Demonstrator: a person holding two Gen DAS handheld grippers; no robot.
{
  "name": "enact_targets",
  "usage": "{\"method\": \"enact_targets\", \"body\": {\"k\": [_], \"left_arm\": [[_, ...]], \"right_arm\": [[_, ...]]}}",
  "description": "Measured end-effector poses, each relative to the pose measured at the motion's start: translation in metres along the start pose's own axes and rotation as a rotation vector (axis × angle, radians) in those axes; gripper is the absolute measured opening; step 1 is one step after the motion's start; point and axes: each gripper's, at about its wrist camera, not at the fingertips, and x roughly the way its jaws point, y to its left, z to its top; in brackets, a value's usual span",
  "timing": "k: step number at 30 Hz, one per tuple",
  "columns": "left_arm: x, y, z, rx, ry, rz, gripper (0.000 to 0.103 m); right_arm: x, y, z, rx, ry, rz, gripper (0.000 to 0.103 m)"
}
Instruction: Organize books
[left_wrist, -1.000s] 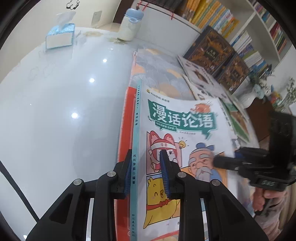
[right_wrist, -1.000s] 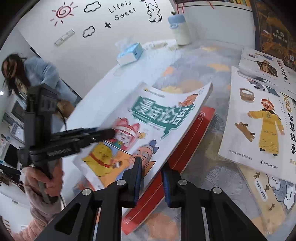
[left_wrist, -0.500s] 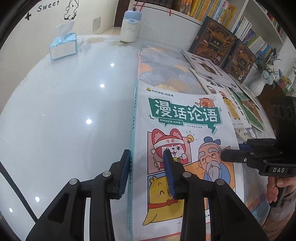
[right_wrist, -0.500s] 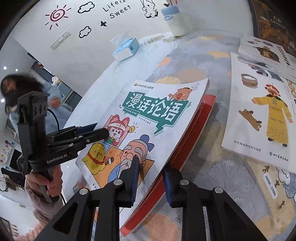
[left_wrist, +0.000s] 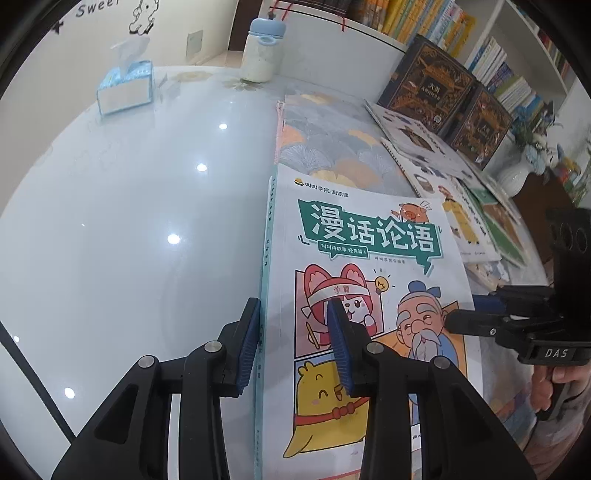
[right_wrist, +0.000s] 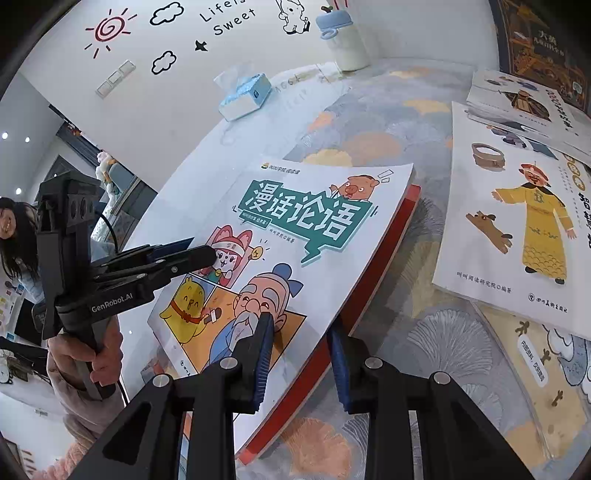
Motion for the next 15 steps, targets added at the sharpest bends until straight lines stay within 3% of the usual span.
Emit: {"method": "enact_targets", "body": {"k": [5,9,11,12,15], "left_arm": [[-0.003,-0.002,-0.001,0.014,0.004,0.034,0.033],[-0.016,-0.003,-0.001,0.011,-0.037,0.109,0.033],[-0.019,-0.001,0.001,-0.009,-0.053,0.095,0.034],[-0.020,0.000,0.002,-0.026,-0.055,0.081,0.034],[-0.026,-0.003,0.005,-0.056,-0.069,0.042,0.034]], "right_arm": [[-0.002,0.003,-0.005,-0.025,-0.001,-0.035,0.029],[-0.009,-0.002,-0.006,-0.014,-0.016,-0.053,0.030],[-0.015,-0.006,-0.006,-0.006,-0.027,-0.044,0.032],[-0.018,-0.008,-0.005,0.000,-0.035,-0.035,0.036],[-0.034,-0.017,-0.005,0.022,-0.071,-0.027,0.064]]}}
